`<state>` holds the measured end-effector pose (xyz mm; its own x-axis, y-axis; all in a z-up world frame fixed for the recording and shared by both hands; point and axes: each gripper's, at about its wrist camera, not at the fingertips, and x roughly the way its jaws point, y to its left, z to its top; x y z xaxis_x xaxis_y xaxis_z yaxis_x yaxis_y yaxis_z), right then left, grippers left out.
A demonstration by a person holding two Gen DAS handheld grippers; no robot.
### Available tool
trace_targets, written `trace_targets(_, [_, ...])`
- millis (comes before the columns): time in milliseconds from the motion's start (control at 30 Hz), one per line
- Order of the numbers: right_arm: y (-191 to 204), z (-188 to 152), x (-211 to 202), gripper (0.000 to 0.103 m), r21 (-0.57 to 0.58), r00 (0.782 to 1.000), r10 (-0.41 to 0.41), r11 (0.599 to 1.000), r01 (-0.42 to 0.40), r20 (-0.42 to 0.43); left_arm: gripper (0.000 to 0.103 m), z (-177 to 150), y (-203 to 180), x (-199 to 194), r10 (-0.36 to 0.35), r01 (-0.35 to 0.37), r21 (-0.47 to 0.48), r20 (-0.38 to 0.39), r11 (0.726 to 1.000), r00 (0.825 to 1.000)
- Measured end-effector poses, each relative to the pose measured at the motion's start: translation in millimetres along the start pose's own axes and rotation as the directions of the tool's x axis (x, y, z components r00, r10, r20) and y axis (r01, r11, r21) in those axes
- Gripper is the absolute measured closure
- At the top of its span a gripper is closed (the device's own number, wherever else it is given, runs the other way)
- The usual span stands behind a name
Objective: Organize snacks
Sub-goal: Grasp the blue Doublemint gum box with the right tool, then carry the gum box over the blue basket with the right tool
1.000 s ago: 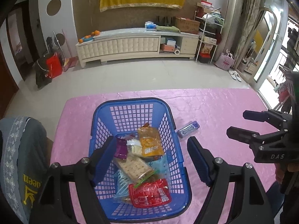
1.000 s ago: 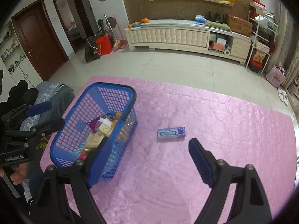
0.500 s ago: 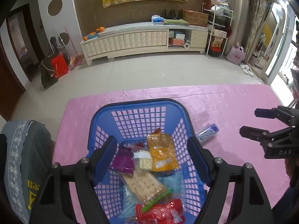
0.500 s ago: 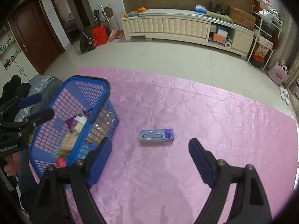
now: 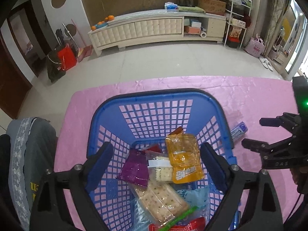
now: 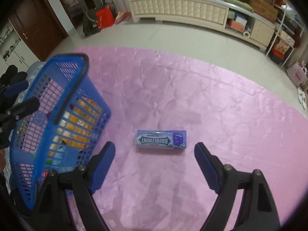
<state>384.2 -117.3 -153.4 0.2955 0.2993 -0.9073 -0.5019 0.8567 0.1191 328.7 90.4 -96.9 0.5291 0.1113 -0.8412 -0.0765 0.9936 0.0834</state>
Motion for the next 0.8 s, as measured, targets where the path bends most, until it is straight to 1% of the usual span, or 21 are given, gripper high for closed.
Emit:
trace_targets(100, [-1, 1, 18, 0.016, -0.008, 1.000, -0.019, 1.000, 0.018, -0.022, 0.010, 2, 2, 11, -0.005, 0.005, -0.003, -0.014, 1.000, 1.000])
trace_targets(233, [-2, 1, 37, 0.016, -0.017, 0.998, -0.010, 1.000, 0.009, -0.059, 0.010, 5, 3, 23, -0.011, 0.011, -0.012, -0.028, 1.000, 1.000])
trace_targets(300, [-1, 2, 42, 0.014, -0.036, 0.998, -0.034, 0.999, 0.032, -0.058, 0.004, 3, 1, 24, -0.011, 0.010, -0.008, -0.031, 1.000, 0.999])
trace_targets(367, [-2, 2, 48, 0.014, -0.037, 0.997, -0.034, 0.999, 0.032, -0.069, 0.001, 4, -2, 26, -0.007, 0.007, -0.002, -0.035, 1.000, 0.999])
trace_targets(467, [-1, 2, 53, 0.014, -0.038, 0.995, -0.063, 0.997, 0.061, -0.076, 0.001, 3, -5, 26, -0.005, 0.005, 0.006, -0.037, 1.000, 0.999])
trace_targets(533, [0, 1, 52, 0.014, -0.044, 0.996, -0.065, 0.997, 0.063, -0.056, 0.001, 2, -6, 25, -0.011, 0.012, 0.009, -0.036, 1.000, 0.999])
trace_targets(567, [1, -1, 50, 0.016, -0.054, 0.997, -0.070, 0.996, 0.068, -0.040, 0.001, 3, -7, 24, -0.012, 0.012, 0.010, -0.034, 1.000, 0.999])
trace_targets(633, [6, -5, 47, 0.018, -0.082, 0.994, -0.108, 0.991, 0.107, -0.015, 0.001, 2, -4, 23, -0.014, 0.015, 0.009, -0.031, 1.000, 0.999])
trace_targets(800, [15, -14, 34, 0.018, -0.103, 0.992, -0.127, 0.986, 0.128, 0.015, 0.001, -2, -5, 15, -0.015, 0.016, 0.015, -0.019, 1.000, 1.000])
